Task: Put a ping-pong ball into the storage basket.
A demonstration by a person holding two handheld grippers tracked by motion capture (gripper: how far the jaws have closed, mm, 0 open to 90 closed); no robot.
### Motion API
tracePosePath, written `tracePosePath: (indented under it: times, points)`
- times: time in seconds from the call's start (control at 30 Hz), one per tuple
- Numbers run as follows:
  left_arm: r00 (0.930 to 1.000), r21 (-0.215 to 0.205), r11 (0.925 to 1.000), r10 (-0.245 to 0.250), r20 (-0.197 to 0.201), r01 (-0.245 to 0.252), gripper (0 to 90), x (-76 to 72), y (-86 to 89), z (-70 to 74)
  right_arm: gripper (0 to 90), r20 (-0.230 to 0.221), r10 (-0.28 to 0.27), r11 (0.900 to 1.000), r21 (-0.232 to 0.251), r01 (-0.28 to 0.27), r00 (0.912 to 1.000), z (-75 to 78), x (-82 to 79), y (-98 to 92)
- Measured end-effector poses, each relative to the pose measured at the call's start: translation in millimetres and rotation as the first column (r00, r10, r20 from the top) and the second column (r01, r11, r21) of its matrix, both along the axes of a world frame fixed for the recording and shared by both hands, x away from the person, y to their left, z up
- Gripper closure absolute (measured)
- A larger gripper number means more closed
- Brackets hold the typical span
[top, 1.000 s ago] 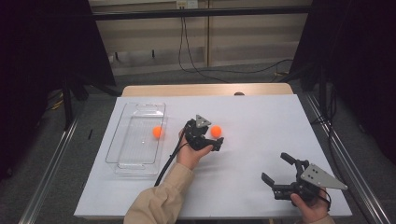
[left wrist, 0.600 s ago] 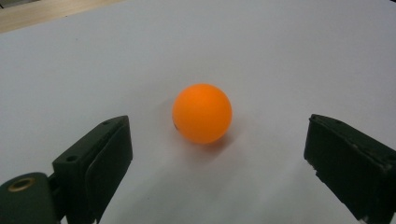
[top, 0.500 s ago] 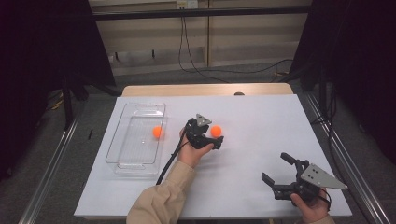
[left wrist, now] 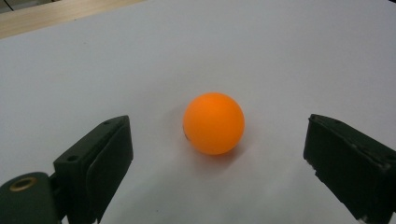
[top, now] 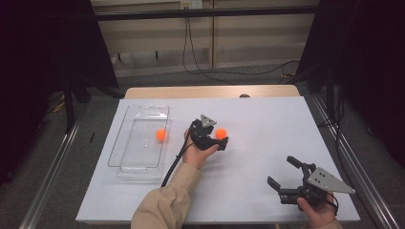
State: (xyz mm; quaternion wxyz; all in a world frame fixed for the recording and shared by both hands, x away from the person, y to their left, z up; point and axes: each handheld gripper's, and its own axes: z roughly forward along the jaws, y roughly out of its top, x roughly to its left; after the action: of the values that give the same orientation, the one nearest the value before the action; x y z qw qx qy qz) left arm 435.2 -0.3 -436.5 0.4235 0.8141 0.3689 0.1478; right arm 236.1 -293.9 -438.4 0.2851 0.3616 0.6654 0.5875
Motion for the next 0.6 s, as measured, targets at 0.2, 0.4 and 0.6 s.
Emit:
tracePosePath:
  times: [0.2,0.4,0.6]
  points:
    - [1.0,0.006,1.0,-0.003,0.006,0.002,8.3,1.7,-3.4,-1.1,2.1,0.003,0.003,1.0,-0.008,-0.003,1.0,0.0,0.3,0.0]
    - [1.0,0.004,1.0,0.001,0.002,-0.001,8.4,5.2,-5.7,-3.8,2.1,0.001,0.002,1.0,-0.006,-0.002,1.0,-0.3,0.2,-0.2]
    - [1.0,0.008,0.9999,0.008,-0.003,-0.008,8.5,8.1,-6.2,-6.1,2.1,0.001,0.001,1.0,-0.004,-0.001,1.0,-0.5,0.6,-0.2]
